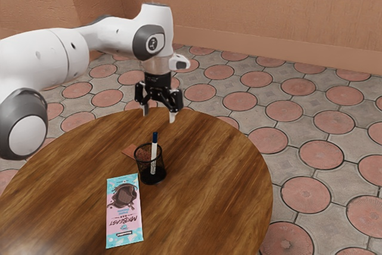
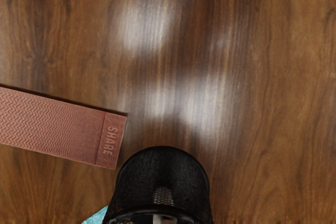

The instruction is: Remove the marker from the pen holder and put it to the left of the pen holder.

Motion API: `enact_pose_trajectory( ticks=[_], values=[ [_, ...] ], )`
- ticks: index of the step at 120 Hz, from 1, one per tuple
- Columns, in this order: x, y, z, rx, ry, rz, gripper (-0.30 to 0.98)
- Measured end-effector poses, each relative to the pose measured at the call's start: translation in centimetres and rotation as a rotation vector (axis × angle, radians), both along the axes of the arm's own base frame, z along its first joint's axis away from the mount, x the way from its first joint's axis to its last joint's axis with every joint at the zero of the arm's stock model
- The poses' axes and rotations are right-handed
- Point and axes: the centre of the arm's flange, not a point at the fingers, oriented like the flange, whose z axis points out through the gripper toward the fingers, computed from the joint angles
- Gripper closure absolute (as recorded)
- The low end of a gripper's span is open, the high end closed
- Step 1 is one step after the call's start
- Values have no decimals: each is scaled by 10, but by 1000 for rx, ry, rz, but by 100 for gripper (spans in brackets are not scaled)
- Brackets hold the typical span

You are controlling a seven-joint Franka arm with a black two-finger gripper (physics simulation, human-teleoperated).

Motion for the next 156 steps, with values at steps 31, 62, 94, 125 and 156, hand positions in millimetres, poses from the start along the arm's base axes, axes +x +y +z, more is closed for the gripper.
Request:
enact_pose_trajectory(
  ticks=[31, 62, 94, 125, 156],
  values=[
    [-25, 5, -51, 6, 110, 26, 0],
    [-9, 3, -56, 12, 88, 34, 11],
    [-15, 3, -47, 9, 85, 42, 46],
    [-16, 3, -45, 10, 84, 47, 70],
    [-38, 5, 70, -4, -10, 47, 76]
  ],
)
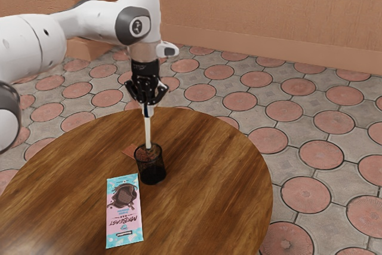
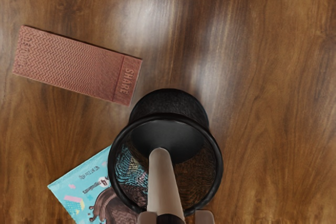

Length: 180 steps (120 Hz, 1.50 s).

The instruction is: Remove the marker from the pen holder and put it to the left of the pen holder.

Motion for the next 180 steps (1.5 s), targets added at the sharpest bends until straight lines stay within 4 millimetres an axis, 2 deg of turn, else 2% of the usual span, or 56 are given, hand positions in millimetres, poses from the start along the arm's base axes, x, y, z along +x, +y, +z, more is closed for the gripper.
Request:
enact_pose_trajectory(
  ticks=[7, 10, 21, 37, 49, 60, 67, 73, 87, 93, 101, 113, 117, 121, 133, 140, 148, 156, 169, 180],
  values=[
    [-12, 3, 42, 2, -13, 1, 76],
    [-18, 6, 53, 14, 1, 1, 77],
    [-35, 21, 53, 69, 136, 21, 77],
    [-46, 58, -3, 134, 400, 97, 78],
    [-47, 85, -75, 173, 610, 156, 79],
    [-42, 124, -142, 182, 755, 222, 79],
    [-45, 145, -172, 179, 822, 253, 79],
    [-49, 156, -187, 177, 864, 268, 79],
    [-56, 171, -204, 178, 922, 286, 78],
    [-60, 177, -214, 170, 946, 295, 67],
    [-60, 181, -214, 160, 948, 303, 52],
    [-48, 192, -198, 123, 880, 324, 33],
    [-45, 197, -187, 90, 833, 335, 28],
    [-37, 194, -163, 57, 754, 327, 24],
    [-20, 161, -71, -20, 494, 255, 15],
    [-32, 141, -16, -53, 355, 215, 11],
    [-58, 108, 29, -50, 234, 153, 8],
    [-75, 91, 69, -43, 109, 111, 6],
    [-79, 63, 115, -15, -29, 49, 4],
    [-80, 54, 128, 6, -75, 33, 2]
  ],
)
